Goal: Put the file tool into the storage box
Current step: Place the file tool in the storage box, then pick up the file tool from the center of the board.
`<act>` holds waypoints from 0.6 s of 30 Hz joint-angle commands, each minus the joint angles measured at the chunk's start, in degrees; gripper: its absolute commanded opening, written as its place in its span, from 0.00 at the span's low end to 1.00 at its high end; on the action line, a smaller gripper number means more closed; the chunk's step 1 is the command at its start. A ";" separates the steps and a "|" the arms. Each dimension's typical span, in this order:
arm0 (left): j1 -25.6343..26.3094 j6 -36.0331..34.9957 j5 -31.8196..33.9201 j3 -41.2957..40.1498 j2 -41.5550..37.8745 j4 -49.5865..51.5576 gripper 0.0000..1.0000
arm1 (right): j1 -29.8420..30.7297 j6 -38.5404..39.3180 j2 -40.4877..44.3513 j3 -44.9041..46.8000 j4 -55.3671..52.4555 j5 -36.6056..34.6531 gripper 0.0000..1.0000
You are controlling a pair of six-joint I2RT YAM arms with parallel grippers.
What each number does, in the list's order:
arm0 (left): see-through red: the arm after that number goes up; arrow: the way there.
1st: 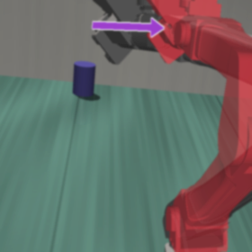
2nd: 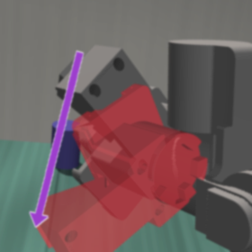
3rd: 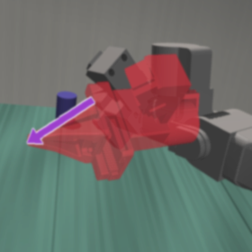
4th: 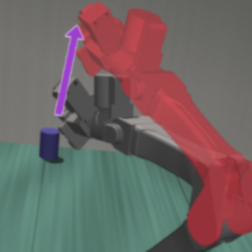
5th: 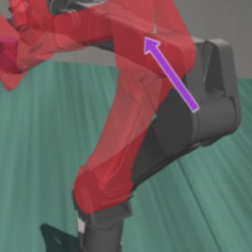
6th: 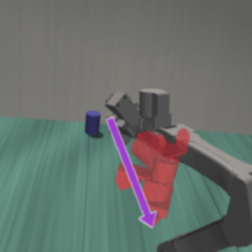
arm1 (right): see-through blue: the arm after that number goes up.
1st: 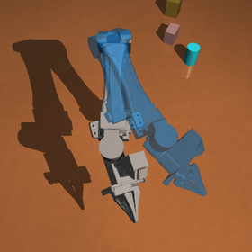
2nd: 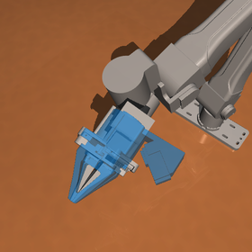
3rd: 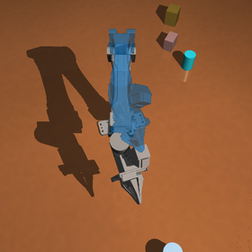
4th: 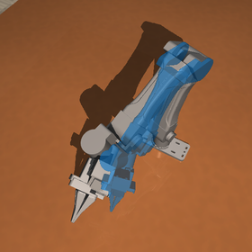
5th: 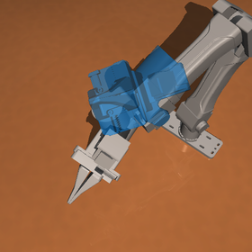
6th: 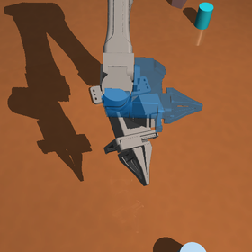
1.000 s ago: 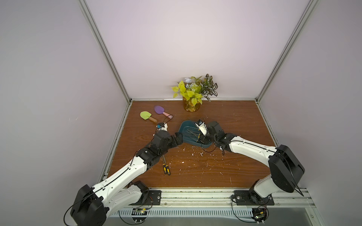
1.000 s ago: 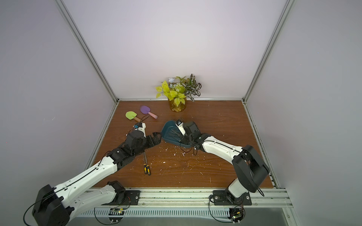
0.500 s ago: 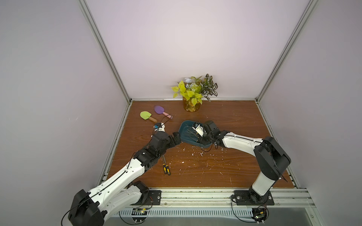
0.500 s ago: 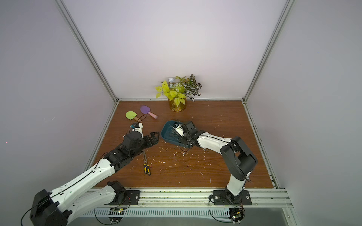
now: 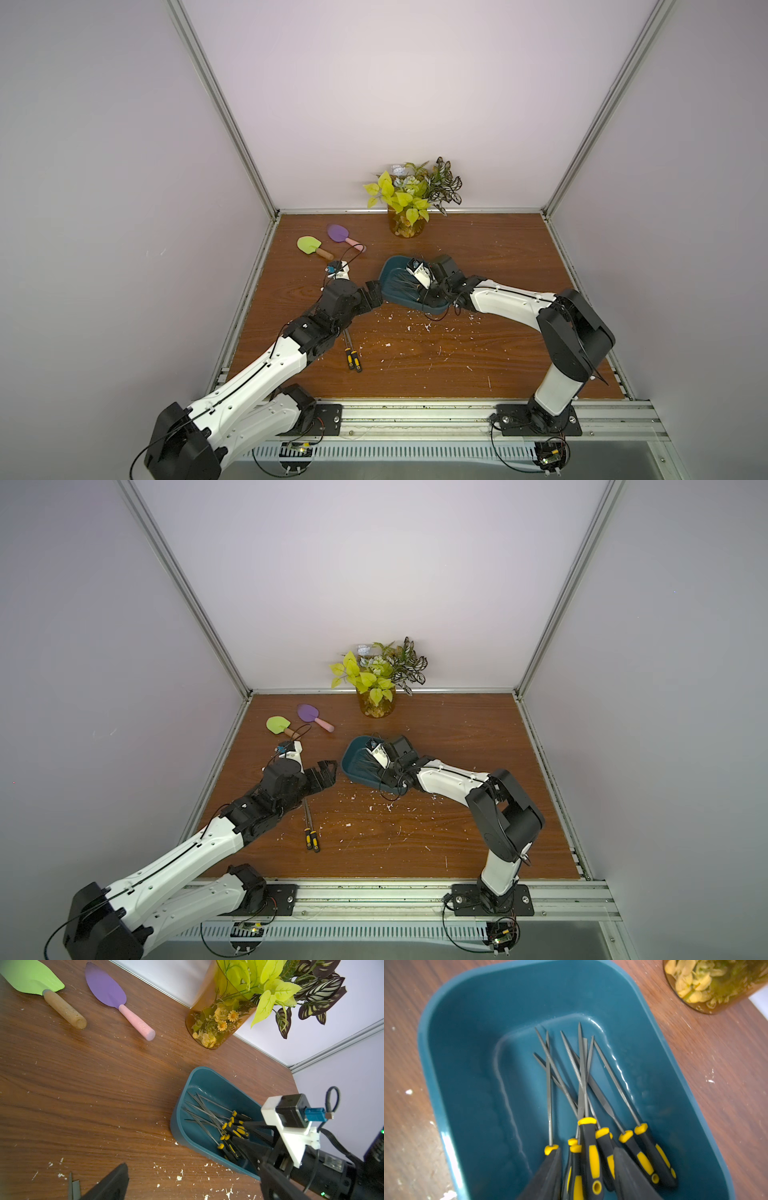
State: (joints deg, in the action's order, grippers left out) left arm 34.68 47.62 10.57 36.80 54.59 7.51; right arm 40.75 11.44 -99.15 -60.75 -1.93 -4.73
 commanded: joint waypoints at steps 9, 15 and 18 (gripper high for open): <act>-9.27 -3.86 -6.04 -2.74 0.47 -3.54 1.00 | 2.90 -20.54 17.18 3.70 -0.18 -2.50 0.51; -18.47 -5.49 -13.12 -4.77 2.44 -6.31 1.00 | 11.23 -36.07 23.92 15.40 12.27 -3.00 0.51; -23.63 -6.85 -16.21 -5.06 2.17 -5.66 1.00 | 18.86 -39.68 21.94 16.28 12.91 -8.40 0.52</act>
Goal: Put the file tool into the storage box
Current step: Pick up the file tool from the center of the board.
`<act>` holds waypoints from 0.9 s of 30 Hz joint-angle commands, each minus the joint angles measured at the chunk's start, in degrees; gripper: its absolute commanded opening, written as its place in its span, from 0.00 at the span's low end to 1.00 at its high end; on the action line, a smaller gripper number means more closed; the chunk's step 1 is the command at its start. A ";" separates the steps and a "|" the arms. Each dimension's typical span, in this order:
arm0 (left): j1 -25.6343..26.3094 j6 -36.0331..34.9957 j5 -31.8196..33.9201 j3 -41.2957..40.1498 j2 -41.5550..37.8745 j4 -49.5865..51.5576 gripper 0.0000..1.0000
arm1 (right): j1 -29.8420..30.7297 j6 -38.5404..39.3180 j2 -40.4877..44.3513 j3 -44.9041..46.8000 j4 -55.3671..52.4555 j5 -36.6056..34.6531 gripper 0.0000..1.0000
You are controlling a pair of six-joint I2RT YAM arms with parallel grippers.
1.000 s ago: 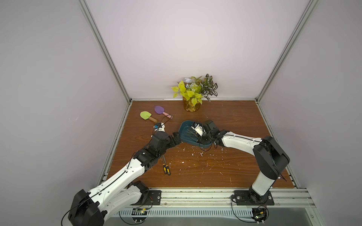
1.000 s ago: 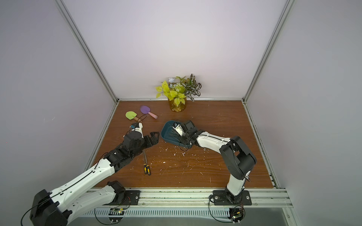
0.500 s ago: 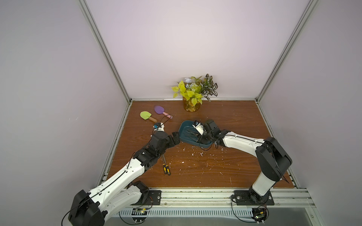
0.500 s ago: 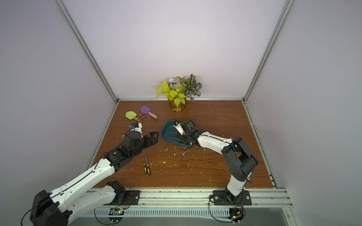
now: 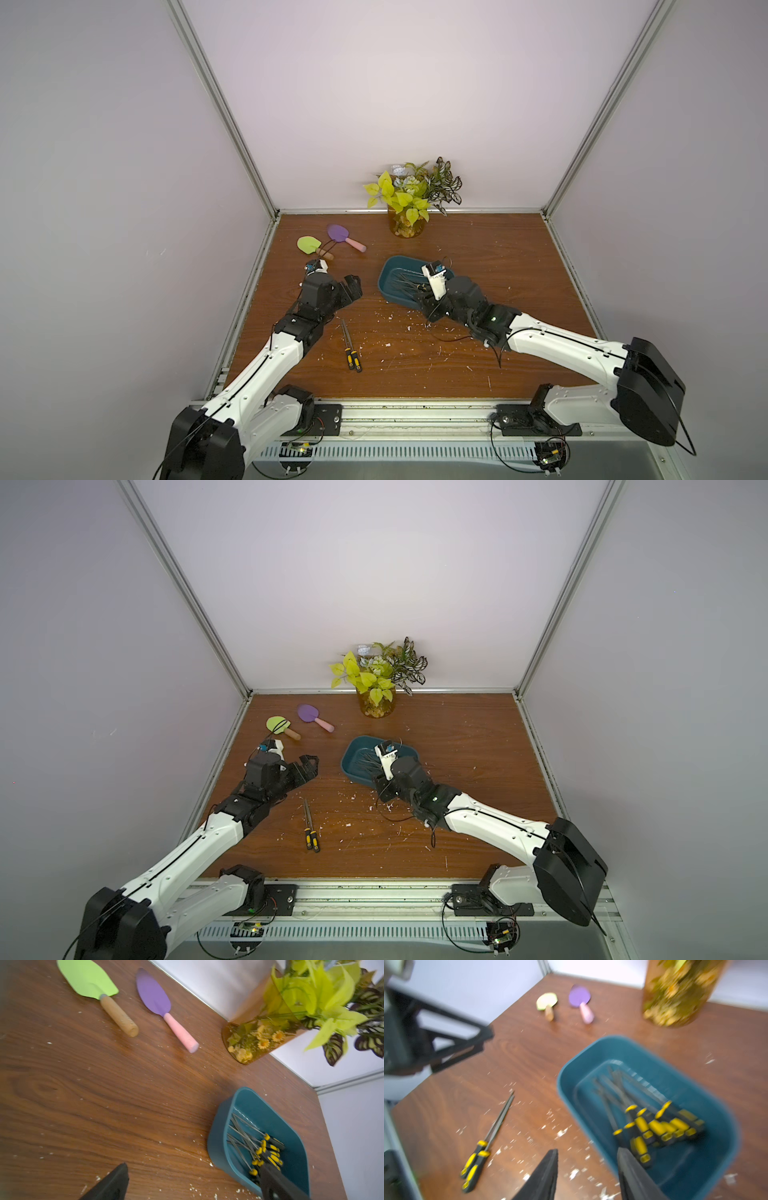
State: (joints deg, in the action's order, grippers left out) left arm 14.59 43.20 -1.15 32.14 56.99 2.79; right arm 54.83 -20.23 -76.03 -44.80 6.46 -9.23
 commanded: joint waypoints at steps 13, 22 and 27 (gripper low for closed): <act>-8.97 -5.01 -5.95 -4.30 -6.02 2.53 1.00 | 19.02 -14.25 -20.14 -11.24 -1.43 -7.11 0.52; -8.96 -4.24 -6.74 -5.42 -5.99 1.52 1.00 | 21.81 -17.75 -27.93 -16.28 -0.94 -5.38 0.52; -8.96 -4.21 -6.85 -5.51 -6.28 1.70 1.00 | 22.94 -17.39 -31.20 -19.01 -1.44 -4.51 0.52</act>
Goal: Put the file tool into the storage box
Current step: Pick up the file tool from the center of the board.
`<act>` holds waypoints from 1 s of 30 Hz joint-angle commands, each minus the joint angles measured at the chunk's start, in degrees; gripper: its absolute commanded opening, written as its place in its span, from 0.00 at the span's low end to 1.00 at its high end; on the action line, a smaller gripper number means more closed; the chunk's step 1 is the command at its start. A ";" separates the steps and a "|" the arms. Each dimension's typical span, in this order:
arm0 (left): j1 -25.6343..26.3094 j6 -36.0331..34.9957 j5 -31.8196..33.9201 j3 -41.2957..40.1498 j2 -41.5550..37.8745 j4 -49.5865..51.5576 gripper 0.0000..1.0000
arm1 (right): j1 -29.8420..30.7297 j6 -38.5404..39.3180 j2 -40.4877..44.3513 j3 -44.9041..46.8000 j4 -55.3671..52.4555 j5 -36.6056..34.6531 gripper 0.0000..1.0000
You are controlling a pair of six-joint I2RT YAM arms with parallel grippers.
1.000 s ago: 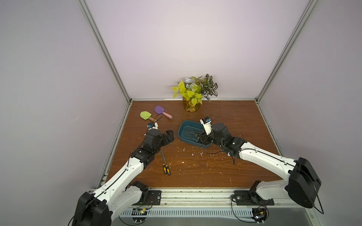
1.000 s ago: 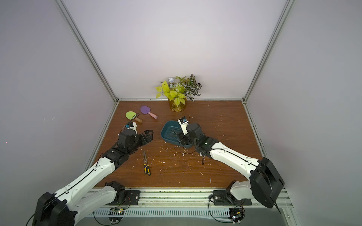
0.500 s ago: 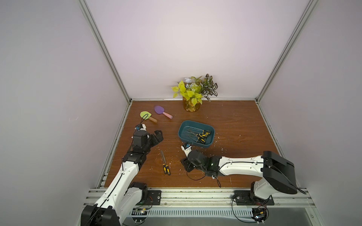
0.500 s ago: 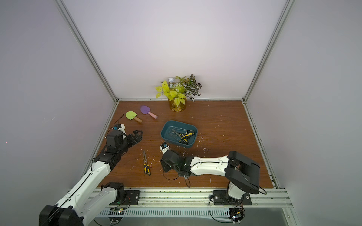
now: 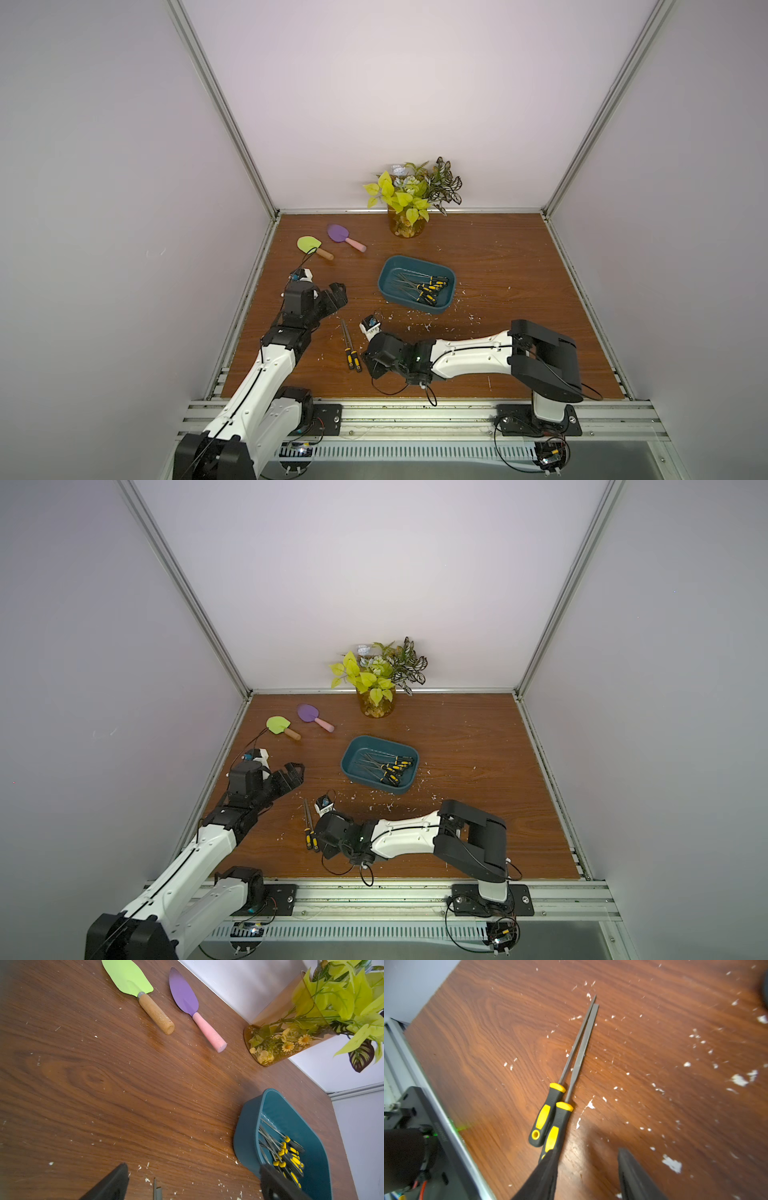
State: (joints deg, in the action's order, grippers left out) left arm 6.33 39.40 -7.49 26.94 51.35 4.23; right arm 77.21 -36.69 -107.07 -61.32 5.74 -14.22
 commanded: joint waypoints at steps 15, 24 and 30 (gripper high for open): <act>-0.70 -0.20 -1.39 -0.56 -0.90 0.54 1.00 | 0.93 0.87 -8.47 -10.60 -6.68 -0.44 0.52; -0.70 0.05 -2.03 -0.23 -0.73 0.34 1.00 | 0.92 1.26 -9.16 -12.62 -14.38 -8.10 0.52; -0.70 0.64 -2.59 -0.03 -0.66 0.00 1.00 | 0.88 2.05 -7.17 -10.82 -17.03 -12.52 0.52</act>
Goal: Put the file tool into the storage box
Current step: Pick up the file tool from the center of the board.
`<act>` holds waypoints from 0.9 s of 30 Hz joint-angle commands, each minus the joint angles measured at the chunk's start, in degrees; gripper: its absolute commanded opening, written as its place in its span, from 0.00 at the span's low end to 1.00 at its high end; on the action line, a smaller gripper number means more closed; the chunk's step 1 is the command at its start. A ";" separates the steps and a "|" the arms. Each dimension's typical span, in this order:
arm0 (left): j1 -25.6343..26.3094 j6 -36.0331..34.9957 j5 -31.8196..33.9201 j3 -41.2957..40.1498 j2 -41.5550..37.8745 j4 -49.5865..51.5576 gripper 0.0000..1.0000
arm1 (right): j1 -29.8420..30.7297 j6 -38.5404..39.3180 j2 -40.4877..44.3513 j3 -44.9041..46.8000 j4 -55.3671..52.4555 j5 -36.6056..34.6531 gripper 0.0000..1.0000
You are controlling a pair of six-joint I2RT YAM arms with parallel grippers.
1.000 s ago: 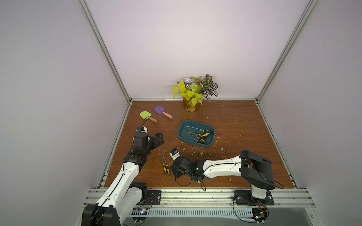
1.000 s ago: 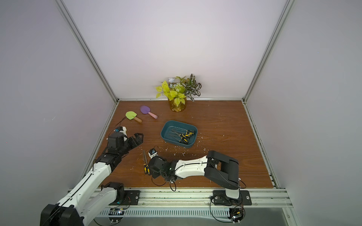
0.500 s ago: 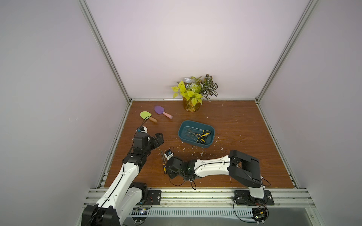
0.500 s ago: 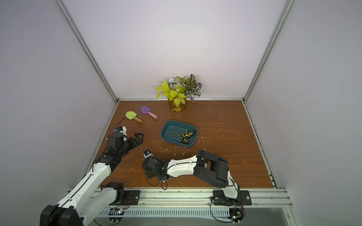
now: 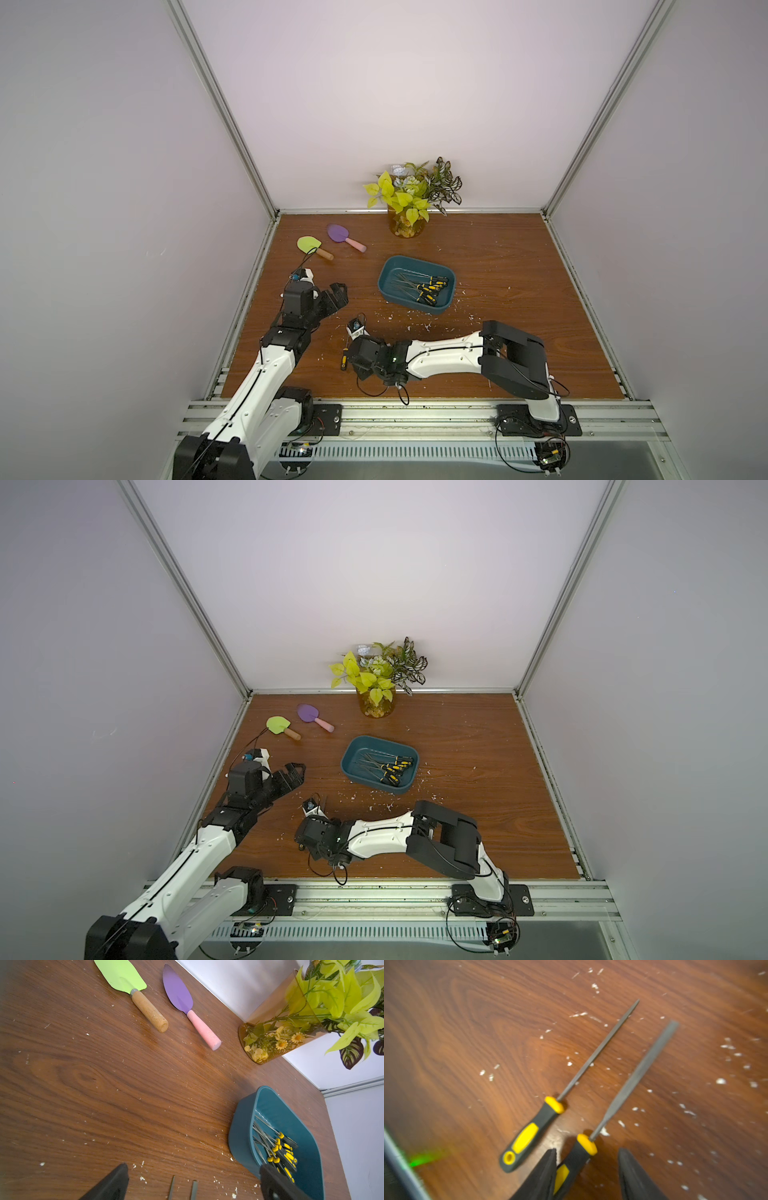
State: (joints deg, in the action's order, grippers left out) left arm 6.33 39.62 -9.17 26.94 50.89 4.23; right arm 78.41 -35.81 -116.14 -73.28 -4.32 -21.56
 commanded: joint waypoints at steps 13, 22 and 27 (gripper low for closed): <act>-0.70 0.64 -1.06 -0.04 -0.89 0.78 1.00 | -0.63 0.15 9.50 7.01 -5.83 -7.49 0.48; -0.70 0.81 -1.10 -0.14 -2.07 1.37 1.00 | -1.16 -1.66 15.44 9.60 -3.95 -4.20 0.58; -0.70 0.86 -1.00 -0.30 -2.67 1.54 1.00 | -1.22 -3.15 14.37 8.86 -4.25 -0.79 0.59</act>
State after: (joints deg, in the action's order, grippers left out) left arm 6.33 40.32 -9.91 26.94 48.97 4.60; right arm 77.38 -37.23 -102.15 -63.83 -8.97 -24.69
